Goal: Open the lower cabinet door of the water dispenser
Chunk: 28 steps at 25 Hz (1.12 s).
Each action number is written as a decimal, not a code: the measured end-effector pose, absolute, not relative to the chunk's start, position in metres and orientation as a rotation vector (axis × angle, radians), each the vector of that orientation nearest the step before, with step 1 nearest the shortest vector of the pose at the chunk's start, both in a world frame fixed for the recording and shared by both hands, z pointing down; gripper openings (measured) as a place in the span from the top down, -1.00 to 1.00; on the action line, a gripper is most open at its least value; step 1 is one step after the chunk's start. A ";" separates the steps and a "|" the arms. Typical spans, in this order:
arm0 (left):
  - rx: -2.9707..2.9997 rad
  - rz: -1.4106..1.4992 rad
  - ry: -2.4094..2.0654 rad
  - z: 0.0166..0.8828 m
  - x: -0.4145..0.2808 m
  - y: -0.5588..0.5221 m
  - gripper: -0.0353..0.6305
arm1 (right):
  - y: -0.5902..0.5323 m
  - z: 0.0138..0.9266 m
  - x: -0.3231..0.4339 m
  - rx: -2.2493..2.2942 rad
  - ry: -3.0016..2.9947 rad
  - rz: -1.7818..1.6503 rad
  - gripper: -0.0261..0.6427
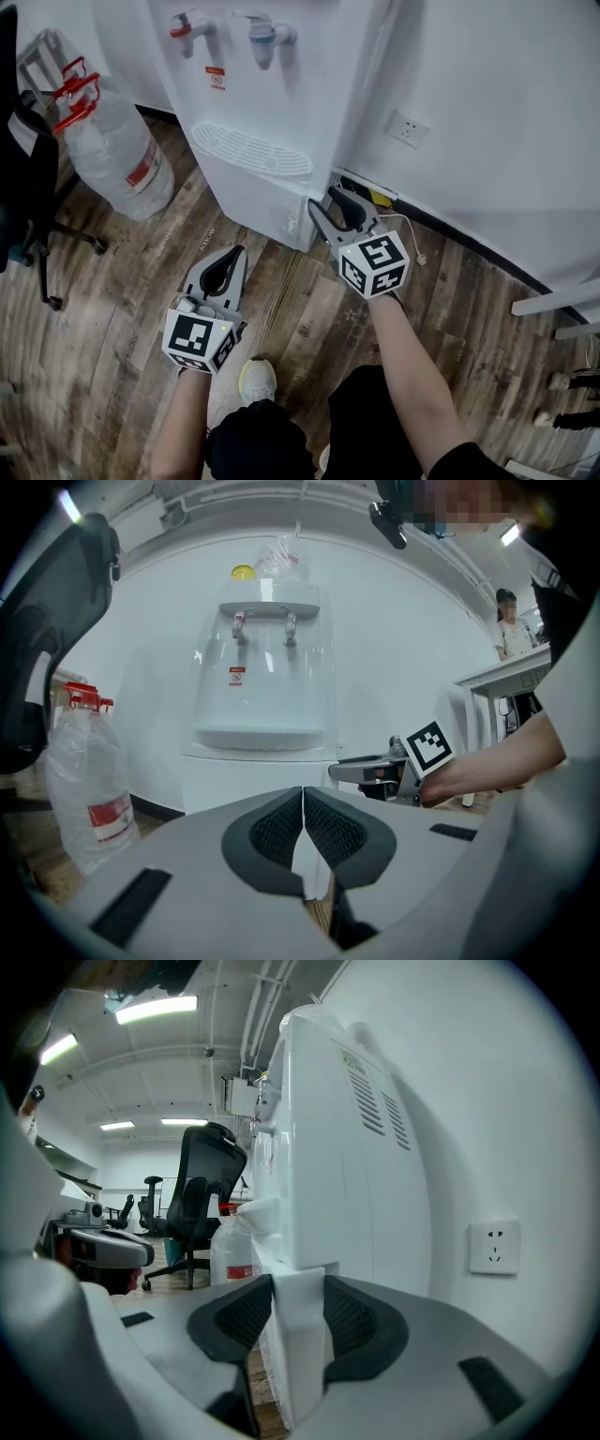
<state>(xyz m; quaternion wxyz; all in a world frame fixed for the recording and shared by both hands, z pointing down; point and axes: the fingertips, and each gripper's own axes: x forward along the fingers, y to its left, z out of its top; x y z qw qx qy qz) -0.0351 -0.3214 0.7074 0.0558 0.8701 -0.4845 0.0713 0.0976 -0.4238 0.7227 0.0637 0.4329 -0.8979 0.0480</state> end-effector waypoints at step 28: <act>2.670 0.222 -1.468 0.699 -0.022 -0.314 0.85 | -0.360 0.729 0.055 1.063 -2.812 0.120 0.37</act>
